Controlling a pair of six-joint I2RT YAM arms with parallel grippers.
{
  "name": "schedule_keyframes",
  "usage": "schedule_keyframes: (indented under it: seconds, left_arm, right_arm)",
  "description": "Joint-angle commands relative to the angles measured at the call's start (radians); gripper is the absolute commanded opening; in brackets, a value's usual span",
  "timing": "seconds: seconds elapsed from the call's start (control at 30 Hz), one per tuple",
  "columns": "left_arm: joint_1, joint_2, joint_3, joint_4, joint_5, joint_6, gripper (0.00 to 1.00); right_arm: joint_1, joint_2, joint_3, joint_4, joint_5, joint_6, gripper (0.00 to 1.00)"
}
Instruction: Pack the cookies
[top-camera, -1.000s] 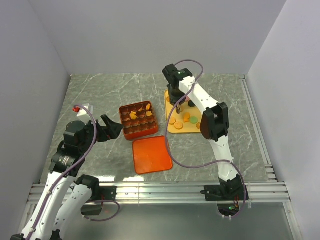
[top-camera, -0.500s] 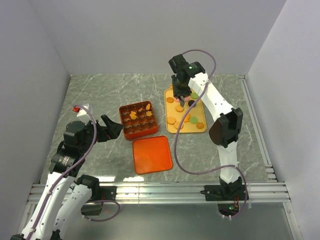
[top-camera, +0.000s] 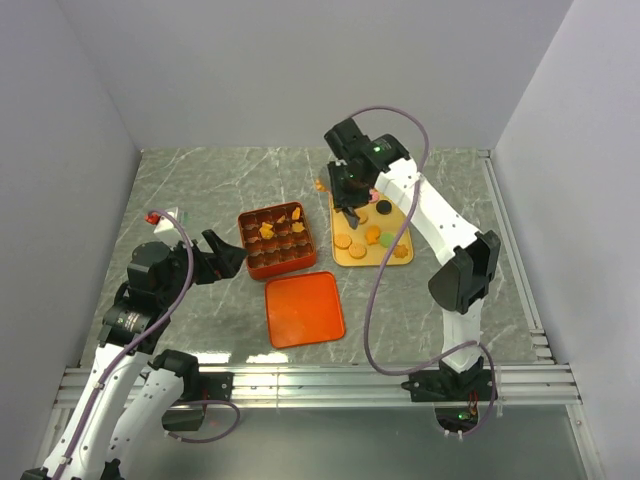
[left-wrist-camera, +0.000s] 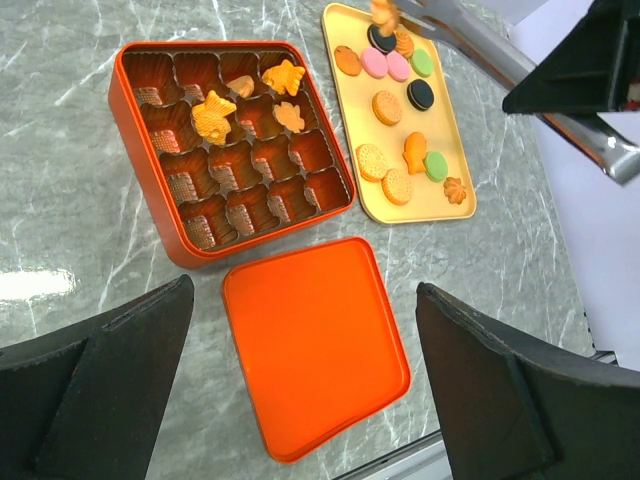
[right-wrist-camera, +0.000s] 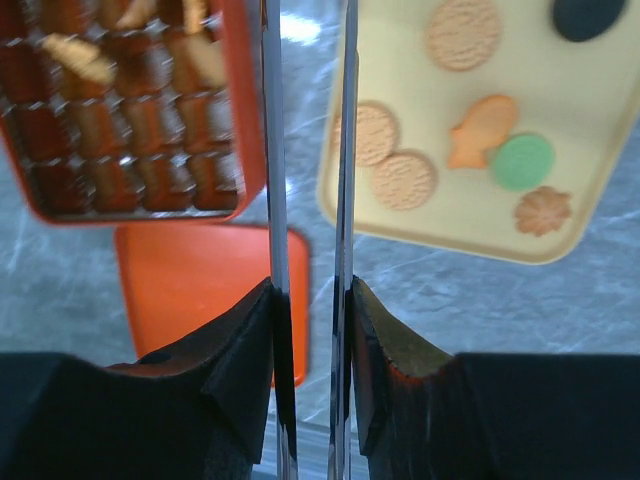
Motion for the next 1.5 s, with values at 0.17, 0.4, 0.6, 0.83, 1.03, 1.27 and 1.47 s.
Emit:
schedule_keyframes:
  seconds: [0.17,0.4,0.6,0.83,1.03,1.27,1.47]
  left_arm:
    - [-0.002,-0.003,0.018,0.035,0.017,0.018,0.99]
    - [-0.002,-0.001,0.019,0.037,0.02,0.018,0.99]
    - [-0.003,0.002,0.019,0.037,0.025,0.02,0.99]
    - [-0.003,-0.001,0.019,0.038,0.029,0.023,0.99]
    - [-0.003,0.0,0.019,0.037,0.036,0.023,0.99]
    - [-0.003,0.0,0.021,0.037,0.039,0.024,0.99]
    - [-0.005,0.002,0.019,0.037,0.045,0.026,0.99]
  right_arm:
    - [0.15,-0.078,-0.02,0.051,-0.049,0.059,0.28]
    - [0.216,-0.052,-0.048,0.072,-0.053,0.076,0.28]
    - [0.237,-0.048,-0.104,0.101,-0.056,0.084,0.28]
    - [0.257,-0.037,-0.152,0.147,-0.047,0.095,0.28]
    - [0.259,0.007,-0.123,0.151,-0.021,0.093,0.28]
    - [0.256,0.027,-0.13,0.16,-0.001,0.101,0.28]
    - [0.257,0.049,-0.111,0.158,0.003,0.105,0.31]
